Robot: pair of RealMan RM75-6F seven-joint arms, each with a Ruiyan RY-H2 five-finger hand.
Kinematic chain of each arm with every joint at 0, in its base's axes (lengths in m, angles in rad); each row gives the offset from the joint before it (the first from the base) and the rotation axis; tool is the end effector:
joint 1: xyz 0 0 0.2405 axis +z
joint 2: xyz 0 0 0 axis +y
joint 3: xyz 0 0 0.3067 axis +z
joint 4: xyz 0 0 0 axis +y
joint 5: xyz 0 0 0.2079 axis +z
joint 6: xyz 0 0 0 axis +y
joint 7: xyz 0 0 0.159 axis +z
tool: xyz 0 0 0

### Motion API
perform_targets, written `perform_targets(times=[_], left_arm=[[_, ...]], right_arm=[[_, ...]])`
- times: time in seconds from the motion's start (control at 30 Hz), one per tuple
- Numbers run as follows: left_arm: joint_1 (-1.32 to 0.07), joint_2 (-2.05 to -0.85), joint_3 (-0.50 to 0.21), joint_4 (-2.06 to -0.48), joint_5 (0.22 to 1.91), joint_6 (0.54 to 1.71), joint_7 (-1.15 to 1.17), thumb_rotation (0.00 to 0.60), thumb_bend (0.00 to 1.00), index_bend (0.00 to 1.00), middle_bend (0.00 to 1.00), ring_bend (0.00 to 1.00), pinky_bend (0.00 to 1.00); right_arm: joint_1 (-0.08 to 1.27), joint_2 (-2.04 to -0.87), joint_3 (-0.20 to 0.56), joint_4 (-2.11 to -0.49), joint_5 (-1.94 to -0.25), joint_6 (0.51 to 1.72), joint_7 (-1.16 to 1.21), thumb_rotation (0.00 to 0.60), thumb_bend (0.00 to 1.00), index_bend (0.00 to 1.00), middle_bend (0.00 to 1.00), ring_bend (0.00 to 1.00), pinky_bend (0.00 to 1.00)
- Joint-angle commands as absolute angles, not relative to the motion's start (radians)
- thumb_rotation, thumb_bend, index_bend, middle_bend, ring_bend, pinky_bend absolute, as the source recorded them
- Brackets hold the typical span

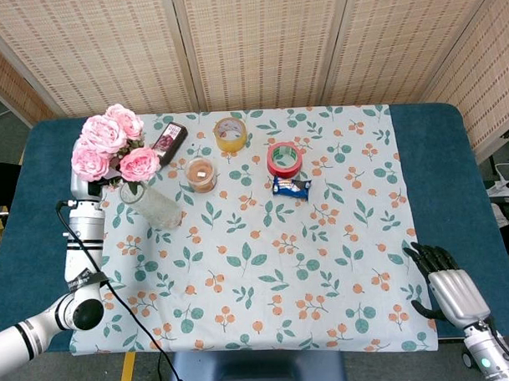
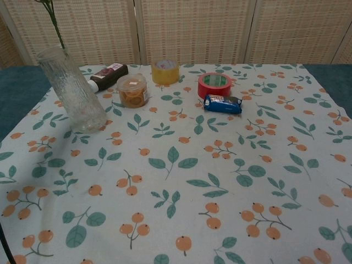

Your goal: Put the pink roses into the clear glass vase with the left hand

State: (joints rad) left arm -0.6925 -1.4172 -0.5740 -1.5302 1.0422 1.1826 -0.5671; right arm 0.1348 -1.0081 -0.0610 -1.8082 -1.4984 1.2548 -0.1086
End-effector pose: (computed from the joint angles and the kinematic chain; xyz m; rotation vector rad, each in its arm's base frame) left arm -0.1561 0.4550 0.1488 -0.8926 -1.4565 -1.9804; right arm -0.3353 -0.1818 0.1564 1.6255 -1.0965 0.6997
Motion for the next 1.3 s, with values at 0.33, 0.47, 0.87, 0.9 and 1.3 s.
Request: perform_targets(times=[0.33, 0.47, 0.87, 0.9, 1.3], left_arm=[[-0.69, -1.468, -0.521, -1.476, 1.071, 1.154, -0.579, 0.6, 0.44, 0.47, 0.52, 0.29, 0.18], [-0.688, -1.484, -0.486, -1.452, 1.108, 1.147, -0.578, 0.6, 0.44, 0.26, 0.41, 0.23, 0.17], [-0.665, -1.505, -0.416, -1.388, 1.207, 1.148, -0.64, 0.6, 0.4, 0.0, 0.0, 0.0, 0.16], [-0.661, -1.504, -0.412, -1.388, 1.212, 1.153, -0.639, 0.6, 0.4, 0.0, 0.0, 0.0, 0.15], [-0.587, -1.453, -0.332, -1.431, 1.237, 1.146, -0.618, 0.6, 0.4, 0.0, 0.0, 0.0, 0.13]], right_arm=[[0.132, -1.007, -0.06, -1.809, -1.5, 1.26, -0.107, 0.6, 0.18, 0.0, 0.0, 0.0, 0.0], [0.134, -1.008, -0.061, -1.808, -1.5, 1.256, -0.108, 0.6, 0.18, 0.0, 0.0, 0.0, 0.0], [0.13, -1.008, -0.065, -1.807, -1.519, 1.267, -0.099, 0.6, 0.18, 0.0, 0.0, 0.0, 0.0], [0.13, -1.008, -0.066, -1.806, -1.523, 1.268, -0.097, 0.6, 0.18, 0.0, 0.0, 0.0, 0.0], [0.128, -1.012, -0.074, -1.808, -1.542, 1.272, -0.101, 0.6, 0.18, 0.0, 0.0, 0.0, 0.0]])
